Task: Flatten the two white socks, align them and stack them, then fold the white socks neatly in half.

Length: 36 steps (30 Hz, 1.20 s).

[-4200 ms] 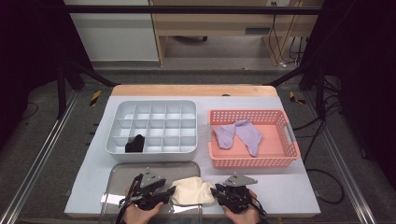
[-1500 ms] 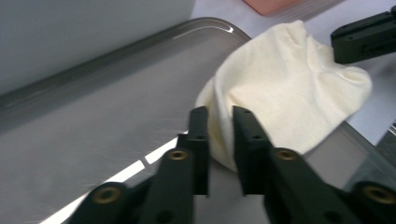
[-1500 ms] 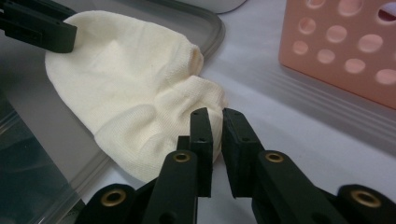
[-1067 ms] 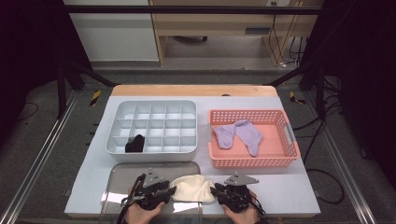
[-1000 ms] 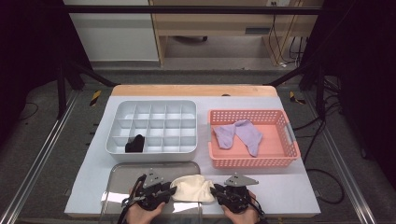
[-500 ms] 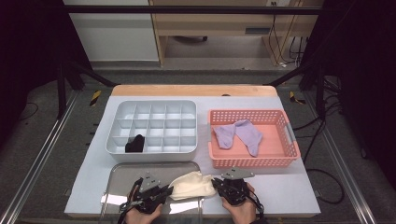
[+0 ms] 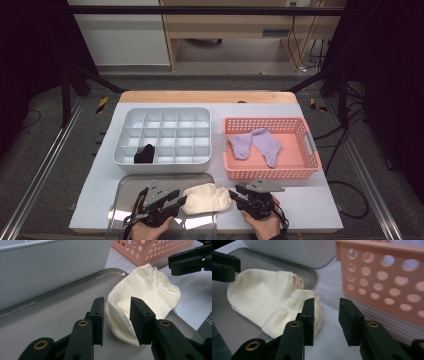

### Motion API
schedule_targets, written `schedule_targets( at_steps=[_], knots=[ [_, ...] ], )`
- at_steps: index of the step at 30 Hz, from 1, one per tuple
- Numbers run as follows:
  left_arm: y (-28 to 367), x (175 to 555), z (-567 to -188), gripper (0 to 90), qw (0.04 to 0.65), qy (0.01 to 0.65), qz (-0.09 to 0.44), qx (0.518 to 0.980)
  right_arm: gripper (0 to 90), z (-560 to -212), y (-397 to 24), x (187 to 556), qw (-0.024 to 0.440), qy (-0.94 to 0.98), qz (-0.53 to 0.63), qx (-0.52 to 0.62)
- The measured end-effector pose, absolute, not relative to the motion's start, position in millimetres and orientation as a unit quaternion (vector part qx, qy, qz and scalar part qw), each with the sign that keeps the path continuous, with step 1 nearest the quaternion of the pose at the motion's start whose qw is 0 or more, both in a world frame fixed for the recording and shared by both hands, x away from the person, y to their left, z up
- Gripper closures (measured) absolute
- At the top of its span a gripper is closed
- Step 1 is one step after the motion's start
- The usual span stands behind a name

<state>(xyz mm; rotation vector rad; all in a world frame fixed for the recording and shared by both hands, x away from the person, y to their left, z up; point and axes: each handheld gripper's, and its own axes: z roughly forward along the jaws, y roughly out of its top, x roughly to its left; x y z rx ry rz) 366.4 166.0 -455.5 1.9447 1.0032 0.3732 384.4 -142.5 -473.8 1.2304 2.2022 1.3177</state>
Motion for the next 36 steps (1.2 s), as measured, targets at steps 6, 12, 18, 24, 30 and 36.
schedule_targets(
  at_steps=[6, 12, 18, 24, 30, 36],
  knots=[
    [152, 369, -449, 73.7, 0.454, 0.375, 0.148, 0.794, 63.3, -471, -154, 380, 0.151, 0.761, 0.462, 0.429],
    [138, 375, -447, 83.1, 0.455, 0.366, 0.148, 0.798, 63.3, -471, -160, 377, 0.154, 0.760, 0.462, 0.430],
    [127, 380, -455, 88.0, 0.449, 0.362, 0.136, 0.806, 62.5, -472, -161, 376, 0.154, 0.758, 0.463, 0.434],
    [119, 383, -463, 89.0, 0.437, 0.354, 0.125, 0.817, 60.6, -474, -157, 377, 0.146, 0.757, 0.463, 0.437],
    [113, 385, -470, 89.0, 0.426, 0.353, 0.125, 0.824, 59.1, -478, -151, 376, 0.134, 0.757, 0.462, 0.443],
    [112, 385, -475, 89.0, 0.415, 0.357, 0.123, 0.828, 60.2, -482, -145, 378, 0.130, 0.760, 0.459, 0.442]
  ],
)
